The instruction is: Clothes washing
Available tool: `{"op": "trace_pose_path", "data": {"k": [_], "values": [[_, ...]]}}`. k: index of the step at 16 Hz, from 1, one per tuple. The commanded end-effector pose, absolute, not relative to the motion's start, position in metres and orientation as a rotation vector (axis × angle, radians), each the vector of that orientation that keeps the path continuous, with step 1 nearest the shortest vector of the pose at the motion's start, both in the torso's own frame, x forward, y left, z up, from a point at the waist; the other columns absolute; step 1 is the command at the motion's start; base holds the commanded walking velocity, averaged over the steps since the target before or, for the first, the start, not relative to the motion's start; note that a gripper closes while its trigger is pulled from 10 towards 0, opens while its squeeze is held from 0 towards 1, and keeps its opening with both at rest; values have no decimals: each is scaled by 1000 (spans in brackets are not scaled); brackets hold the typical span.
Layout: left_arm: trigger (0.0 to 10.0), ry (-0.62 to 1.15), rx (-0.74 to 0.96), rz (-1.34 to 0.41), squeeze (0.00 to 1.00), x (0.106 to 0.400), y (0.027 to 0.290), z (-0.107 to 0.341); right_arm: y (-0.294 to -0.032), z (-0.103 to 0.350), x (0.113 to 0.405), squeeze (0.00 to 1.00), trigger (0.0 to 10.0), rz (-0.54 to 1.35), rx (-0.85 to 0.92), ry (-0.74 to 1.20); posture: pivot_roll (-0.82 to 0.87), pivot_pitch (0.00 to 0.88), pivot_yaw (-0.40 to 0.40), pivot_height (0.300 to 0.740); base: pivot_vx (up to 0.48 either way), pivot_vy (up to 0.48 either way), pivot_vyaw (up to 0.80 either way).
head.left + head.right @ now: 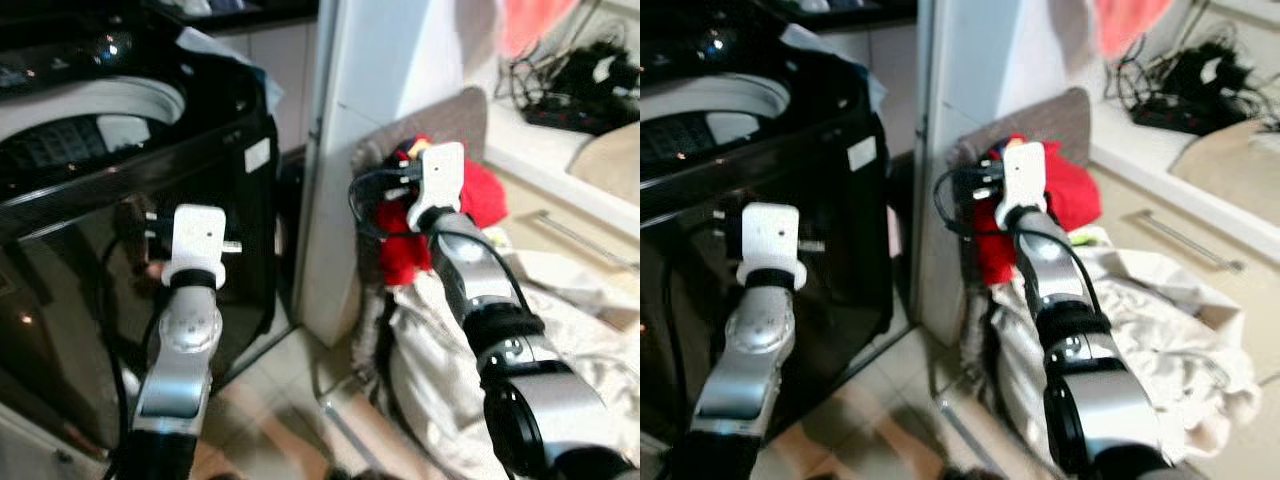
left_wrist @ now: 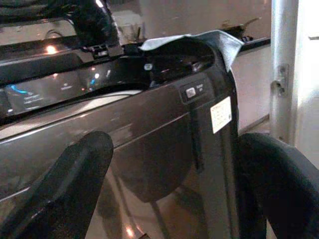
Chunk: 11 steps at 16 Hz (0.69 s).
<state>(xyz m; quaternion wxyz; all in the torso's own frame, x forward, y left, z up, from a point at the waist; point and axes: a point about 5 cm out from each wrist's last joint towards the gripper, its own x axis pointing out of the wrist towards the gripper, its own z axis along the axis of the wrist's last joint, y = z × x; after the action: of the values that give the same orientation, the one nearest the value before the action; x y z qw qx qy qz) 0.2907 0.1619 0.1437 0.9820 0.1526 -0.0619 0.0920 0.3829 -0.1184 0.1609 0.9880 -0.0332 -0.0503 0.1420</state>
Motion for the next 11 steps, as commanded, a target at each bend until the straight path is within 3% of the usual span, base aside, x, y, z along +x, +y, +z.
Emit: {"op": "trace_pose_path", "data": {"k": [1,3,8,11], "values": [[10000,-124,305,170,0,290,156,145,-120,171,386,0,0,291,-84,-134,80,0,-80,740,0,-480,0],[10000,-127,280,180,0,290,157,146,-118,173,388,0,0,298,-89,-137,80,0,-80,740,0,-384,0],[10000,-120,275,211,0,288,163,146,-113,175,389,0,0,330,-98,-143,93,0,-88,740,0,0,0],[10000,-113,250,213,0,288,163,144,-111,170,387,0,0,348,-101,-127,94,0,-89,740,0,469,0]]}}
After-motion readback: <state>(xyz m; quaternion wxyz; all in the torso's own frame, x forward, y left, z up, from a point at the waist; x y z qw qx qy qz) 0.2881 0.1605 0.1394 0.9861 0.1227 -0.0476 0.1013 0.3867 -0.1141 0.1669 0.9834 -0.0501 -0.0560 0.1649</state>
